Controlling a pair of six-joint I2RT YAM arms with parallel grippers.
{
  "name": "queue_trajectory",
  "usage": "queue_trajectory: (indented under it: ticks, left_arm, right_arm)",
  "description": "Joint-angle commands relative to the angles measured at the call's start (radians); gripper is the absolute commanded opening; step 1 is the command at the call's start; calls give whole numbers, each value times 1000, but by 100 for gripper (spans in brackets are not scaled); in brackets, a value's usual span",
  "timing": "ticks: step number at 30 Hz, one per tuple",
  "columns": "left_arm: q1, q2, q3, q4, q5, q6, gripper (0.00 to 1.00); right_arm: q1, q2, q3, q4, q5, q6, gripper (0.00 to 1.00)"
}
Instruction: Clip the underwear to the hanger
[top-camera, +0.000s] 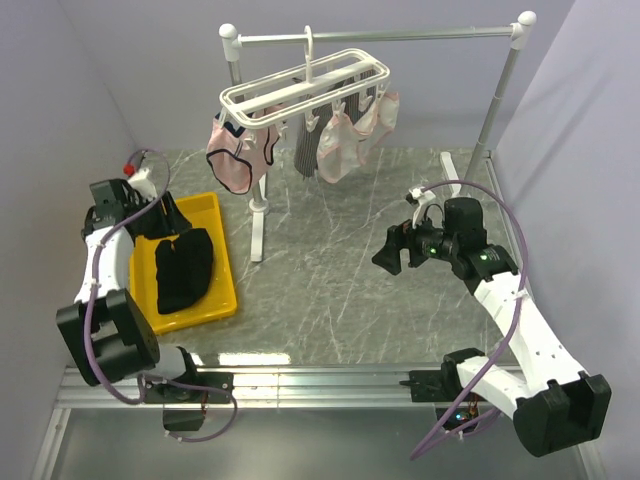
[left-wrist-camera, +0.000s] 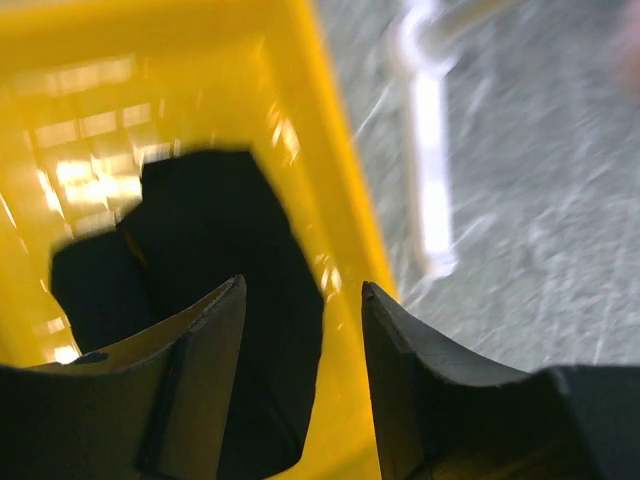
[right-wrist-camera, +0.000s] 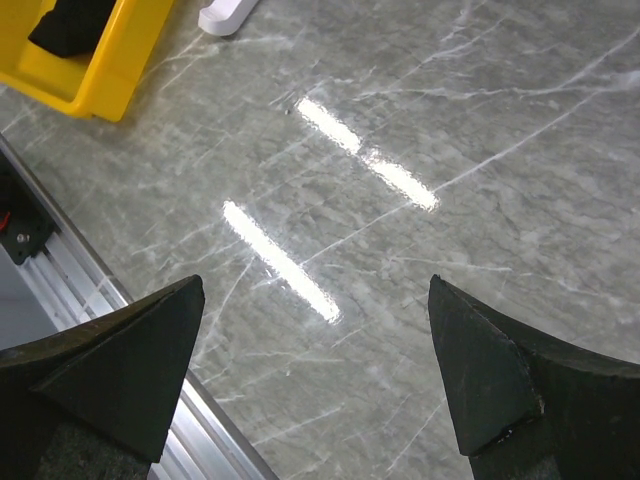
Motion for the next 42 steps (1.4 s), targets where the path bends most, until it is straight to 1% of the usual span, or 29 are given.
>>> queue_trajectory:
  ticks: [1,2,5,8,11,17,22,24,29,35,38,41,42]
  left_arm:
    - [-6,7,-21,33,-87,-20,56]
    - [-7,37,-33,40,-103,-61,57]
    - [-7,88,-49,56,-166,-81,60]
    - [-4,131,-69,106,-252,-107,63]
    - [-1,165,-64,131,-287,-123,64]
    - [3,257,-49,178,-209,-150,62]
    - [5,274,-49,231,-147,-153,61]
    - [3,285,-46,232,-161,-161,62]
    - [6,338,-29,205,-305,-167,67]
    - [19,384,-27,224,-305,-181,67]
    - [19,413,-17,231,-278,-187,64]
    - [35,407,-29,261,-218,-198,61]
    - [39,404,-32,275,-174,-199,60]
  right_arm:
    - [24,7,49,22,9,-4,100]
    - [30,11,49,24,9,-3,100]
    - [50,16,46,28,15,0,100]
    - [53,19,45,28,21,-1,100]
    - [53,17,43,25,23,-3,100]
    - [53,19,36,28,26,-1,100]
    - [53,11,19,27,35,-7,100]
    - [54,10,14,28,35,-7,100]
    - [53,14,19,28,40,-7,100]
    - [53,19,26,21,45,-18,100]
    - [53,23,28,14,46,-23,100]
    - [53,25,34,5,45,-30,100]
    - [51,25,36,1,45,-33,100]
